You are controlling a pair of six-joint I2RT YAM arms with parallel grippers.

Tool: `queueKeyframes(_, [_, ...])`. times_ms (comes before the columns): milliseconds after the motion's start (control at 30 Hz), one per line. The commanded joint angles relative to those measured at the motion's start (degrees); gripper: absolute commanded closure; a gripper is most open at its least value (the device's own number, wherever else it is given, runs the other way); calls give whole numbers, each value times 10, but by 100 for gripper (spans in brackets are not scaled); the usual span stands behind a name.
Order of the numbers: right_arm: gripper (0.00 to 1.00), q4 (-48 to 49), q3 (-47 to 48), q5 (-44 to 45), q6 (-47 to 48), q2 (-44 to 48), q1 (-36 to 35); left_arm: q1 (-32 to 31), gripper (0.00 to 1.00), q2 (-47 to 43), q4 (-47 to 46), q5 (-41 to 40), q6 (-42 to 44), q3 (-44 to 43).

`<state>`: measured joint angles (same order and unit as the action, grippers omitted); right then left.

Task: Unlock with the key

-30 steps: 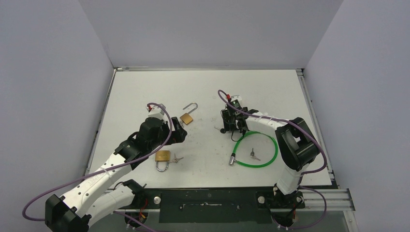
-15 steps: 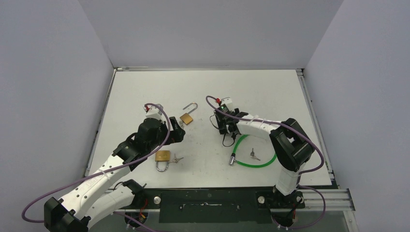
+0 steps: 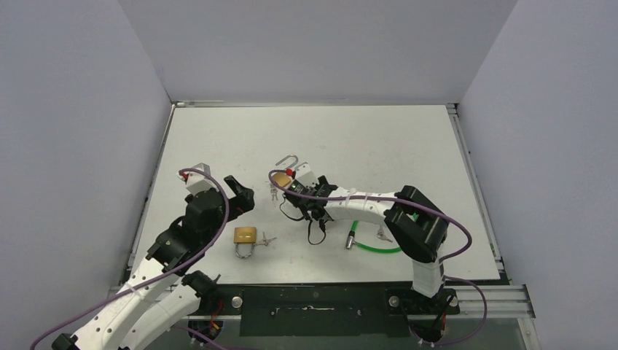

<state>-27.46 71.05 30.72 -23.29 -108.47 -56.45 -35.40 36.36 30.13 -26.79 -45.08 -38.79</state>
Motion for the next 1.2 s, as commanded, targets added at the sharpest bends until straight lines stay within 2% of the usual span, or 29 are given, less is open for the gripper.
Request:
queueKeyframes(0, [68,19,33,-16,-18,6,-24,4,6,-9,22,-36,-20,0])
queueKeyframes(100, [66,30,38,-54,-35,-5,-28,4,6,-9,30,-39,-24,-3])
queueKeyframes(267, [57,39,39,-88,-64,-19,-28,4,6,-9,43,-47,-26,-7])
queueKeyframes(400, [54,43,45,-109,-71,-36,-26,4,6,-8,45,-43,-26,-7])
queueKeyframes(600, [25,78,25,-133,-77,4,-26,4,6,-7,48,-40,-29,-7])
queueKeyframes(667, [18,120,1,-161,-63,32,-20,4,6,-7,49,-39,-29,-7])
queueKeyframes(800, [15,152,-29,-178,-57,80,-8,5,6,-7,47,-37,-30,-9])
queueKeyframes(967, [16,164,-76,-168,-70,144,30,5,6,-8,44,-32,-33,-8])
queueKeyframes(1167, [23,96,-89,-161,-57,135,94,5,6,-9,26,-15,-35,-3])
